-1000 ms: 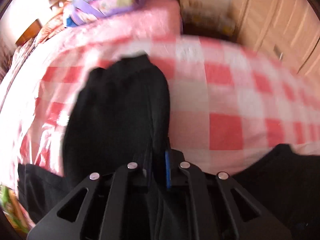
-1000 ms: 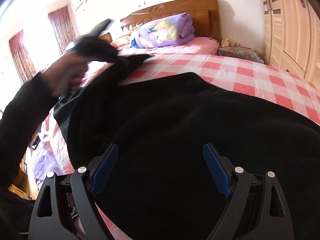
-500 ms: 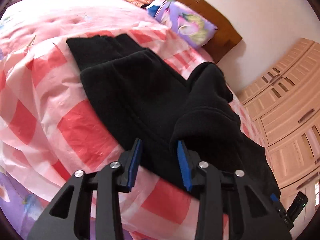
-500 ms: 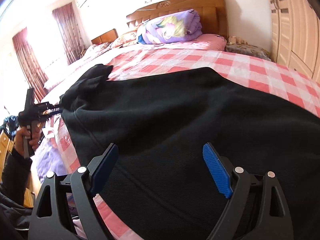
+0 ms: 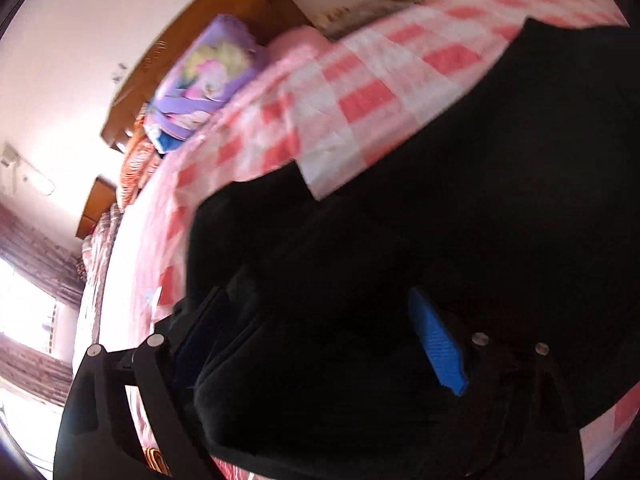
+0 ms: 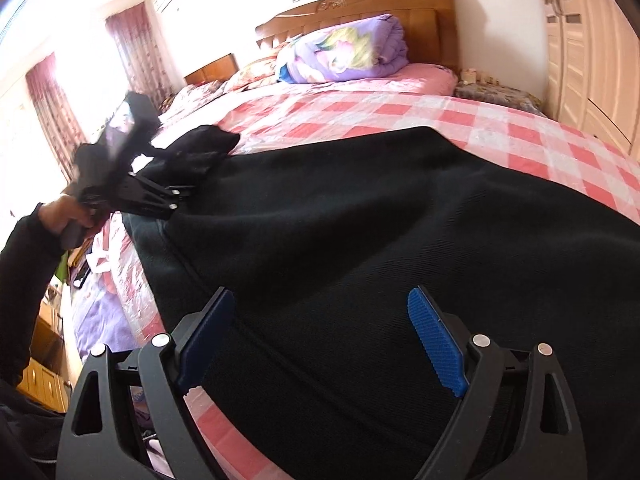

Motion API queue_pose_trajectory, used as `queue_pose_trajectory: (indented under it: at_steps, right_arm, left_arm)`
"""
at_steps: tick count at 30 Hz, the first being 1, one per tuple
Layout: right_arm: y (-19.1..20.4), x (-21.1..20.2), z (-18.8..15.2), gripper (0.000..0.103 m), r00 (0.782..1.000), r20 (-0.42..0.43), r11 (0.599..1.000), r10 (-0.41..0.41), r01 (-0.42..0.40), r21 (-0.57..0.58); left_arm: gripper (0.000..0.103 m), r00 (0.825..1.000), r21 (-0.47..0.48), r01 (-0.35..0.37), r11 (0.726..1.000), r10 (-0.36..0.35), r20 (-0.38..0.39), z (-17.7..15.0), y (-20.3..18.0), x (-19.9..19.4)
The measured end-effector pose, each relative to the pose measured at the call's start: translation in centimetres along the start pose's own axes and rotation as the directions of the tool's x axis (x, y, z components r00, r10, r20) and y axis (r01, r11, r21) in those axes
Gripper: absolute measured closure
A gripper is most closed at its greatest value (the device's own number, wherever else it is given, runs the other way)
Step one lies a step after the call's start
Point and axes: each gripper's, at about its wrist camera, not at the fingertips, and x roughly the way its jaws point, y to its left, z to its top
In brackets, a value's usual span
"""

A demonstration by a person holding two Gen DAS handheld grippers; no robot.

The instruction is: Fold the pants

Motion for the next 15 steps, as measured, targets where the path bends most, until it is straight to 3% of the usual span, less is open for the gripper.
queue_pose_trajectory:
  at_steps: [1, 2, 3, 4, 6, 8, 9, 10, 11, 12, 13, 14, 15]
  right_arm:
    - [-0.4, -0.3, -0.1, 0.017, 1.0, 0.007, 1.0, -0.001, 0.001, 0.013]
    - [-0.6, -0.4, -0.1, 0.017, 1.0, 0.012, 1.0, -0.003, 0.003, 0.021]
    - [-0.9, -0.7, -0.2, 0.017, 1.0, 0.019, 1.0, -0.005, 0.004, 0.028]
    - [-1.1, -0.8, -0.2, 0.017, 1.0, 0.022, 0.999, -0.005, 0.004, 0.034]
    - [-1.6, -0.9, -0.3, 0.017, 1.0, 0.025, 0.999, -0.007, 0.006, 0.046]
    - [-2.0, -0.8, -0.3, 0.017, 1.0, 0.021, 0.999, -0.009, 0.008, 0.054]
    - [-2.2, -0.8, -0.4, 0.017, 1.0, 0.021, 0.998, -0.007, 0.006, 0.058]
    - [-2.3, -0.8, -0.4, 0.017, 1.0, 0.022, 0.998, -0.002, 0.001, 0.069]
    - [-2.4, -0.7, -0.3, 0.017, 1.0, 0.024, 0.997, 0.003, -0.005, 0.079]
    - [-2.5, -0.6, -0.4, 0.017, 1.0, 0.025, 0.996, 0.01, -0.012, 0.087]
    - [-2.4, -0.5, -0.4, 0.017, 0.999, 0.028, 0.996, 0.018, -0.021, 0.092]
    - [-2.2, -0.5, -0.4, 0.017, 0.999, 0.03, 0.995, 0.02, -0.022, 0.092]
    - [-2.1, -0.4, -0.5, 0.017, 0.999, 0.028, 0.996, 0.02, -0.022, 0.089]
  left_arm:
    - [0.02, 1.0, -0.01, 0.015, 1.0, -0.015, -0.005, 0.1, 0.4, 1.0]
    - [0.029, 0.998, -0.059, 0.061, 0.996, -0.061, 0.001, 0.3, 1.4, 1.5]
    - [0.068, 0.995, -0.141, 0.101, 0.985, -0.103, -0.004, 0.3, 2.9, 1.9]
    - [0.078, 0.995, -0.192, 0.103, 0.976, -0.104, 0.01, 0.0, 4.0, 1.6]
    - [0.09, 0.979, -0.331, 0.198, 0.923, -0.17, 0.113, -1.2, 7.0, 0.0]
    - [0.095, 0.959, -0.472, 0.256, 0.843, -0.16, 0.235, -3.3, 10.3, -2.4]
    - [0.095, 0.936, -0.551, 0.305, 0.777, -0.137, 0.325, -5.3, 12.9, -4.0]
    - [0.095, 0.918, -0.603, 0.343, 0.72, -0.123, 0.376, -6.5, 14.6, -4.7]
    - [0.095, 0.899, -0.659, 0.39, 0.643, -0.111, 0.424, -8.5, 16.9, -5.3]
    - [0.097, 0.889, -0.694, 0.415, 0.588, -0.099, 0.448, -9.8, 18.5, -5.4]
    - [0.097, 0.886, -0.748, 0.425, 0.509, -0.064, 0.459, -12.1, 20.7, -5.0]
    - [0.097, 0.889, -0.784, 0.423, 0.453, -0.043, 0.455, -14.1, 21.8, -4.5]
    - [0.097, 0.903, -0.833, 0.41, 0.37, -0.039, 0.427, -17.0, 23.0, -2.8]
